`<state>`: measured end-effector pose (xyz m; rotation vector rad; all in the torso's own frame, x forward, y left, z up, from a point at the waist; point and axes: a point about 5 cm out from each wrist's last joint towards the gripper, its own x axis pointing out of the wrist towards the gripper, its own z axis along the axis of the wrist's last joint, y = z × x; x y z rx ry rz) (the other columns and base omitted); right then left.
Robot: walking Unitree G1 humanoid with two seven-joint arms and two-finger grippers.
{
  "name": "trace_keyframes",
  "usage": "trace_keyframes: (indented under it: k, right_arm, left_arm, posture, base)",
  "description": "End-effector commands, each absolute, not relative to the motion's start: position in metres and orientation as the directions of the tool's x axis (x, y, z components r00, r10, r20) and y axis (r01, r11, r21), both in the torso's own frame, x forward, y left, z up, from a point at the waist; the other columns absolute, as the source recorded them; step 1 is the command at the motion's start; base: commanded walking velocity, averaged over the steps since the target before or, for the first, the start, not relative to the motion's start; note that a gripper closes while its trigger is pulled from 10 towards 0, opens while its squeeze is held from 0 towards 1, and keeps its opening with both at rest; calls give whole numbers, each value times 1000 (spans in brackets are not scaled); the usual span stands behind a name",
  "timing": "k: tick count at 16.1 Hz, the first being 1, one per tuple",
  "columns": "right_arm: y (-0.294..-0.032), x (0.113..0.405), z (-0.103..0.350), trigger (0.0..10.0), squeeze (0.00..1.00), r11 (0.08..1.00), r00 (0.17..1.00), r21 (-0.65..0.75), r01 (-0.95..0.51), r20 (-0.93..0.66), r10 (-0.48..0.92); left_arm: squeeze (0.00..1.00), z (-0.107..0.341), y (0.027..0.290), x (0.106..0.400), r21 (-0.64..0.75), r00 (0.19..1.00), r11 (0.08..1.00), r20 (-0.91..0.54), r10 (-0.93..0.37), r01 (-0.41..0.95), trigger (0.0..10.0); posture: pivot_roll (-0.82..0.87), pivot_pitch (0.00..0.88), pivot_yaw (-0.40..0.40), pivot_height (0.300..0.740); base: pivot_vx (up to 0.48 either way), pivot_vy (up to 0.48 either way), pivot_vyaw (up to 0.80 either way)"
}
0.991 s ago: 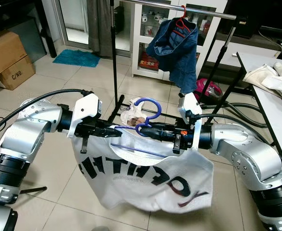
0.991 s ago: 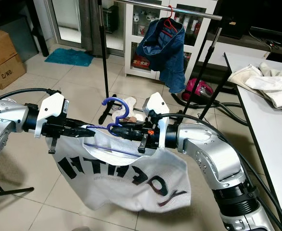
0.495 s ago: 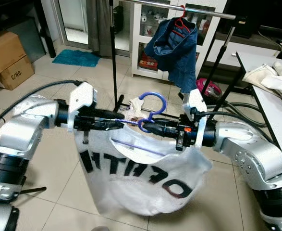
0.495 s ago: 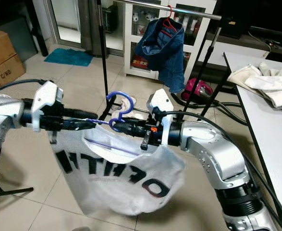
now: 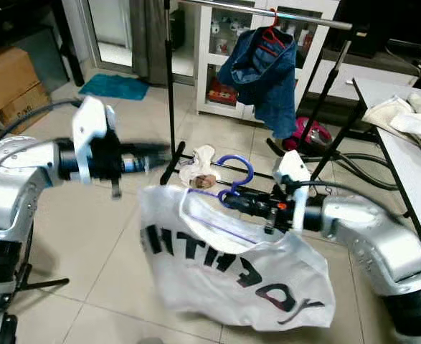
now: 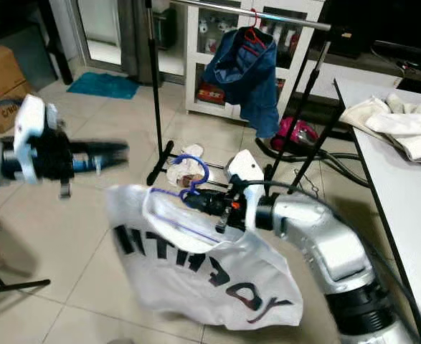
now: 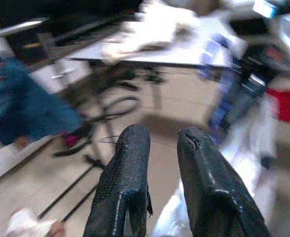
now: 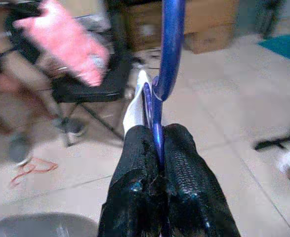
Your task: Hang hanger
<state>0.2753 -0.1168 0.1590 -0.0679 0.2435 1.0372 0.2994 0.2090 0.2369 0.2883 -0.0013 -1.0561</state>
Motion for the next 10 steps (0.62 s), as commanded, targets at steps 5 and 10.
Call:
trace_keyframes:
  k: [5, 10]
  right_arm:
    - [-149, 289, 124, 10000, 0, 903, 860, 92, -419, -280, 427]
    - [-164, 282, 105, 10000, 0, 984, 946, 84, -155, -274, 172]
  left_arm:
    - [0, 178, 210, 283, 126, 849, 840, -92, -521, 529, 10000]
    - [0, 138, 200, 266, 95, 963, 963, -125, -238, 251, 10000]
  posture:
    - [91, 0, -55, 740]
    - [89, 0, -56, 740]
  base:
    - [0, 0, 0]
    - [200, 0, 0]
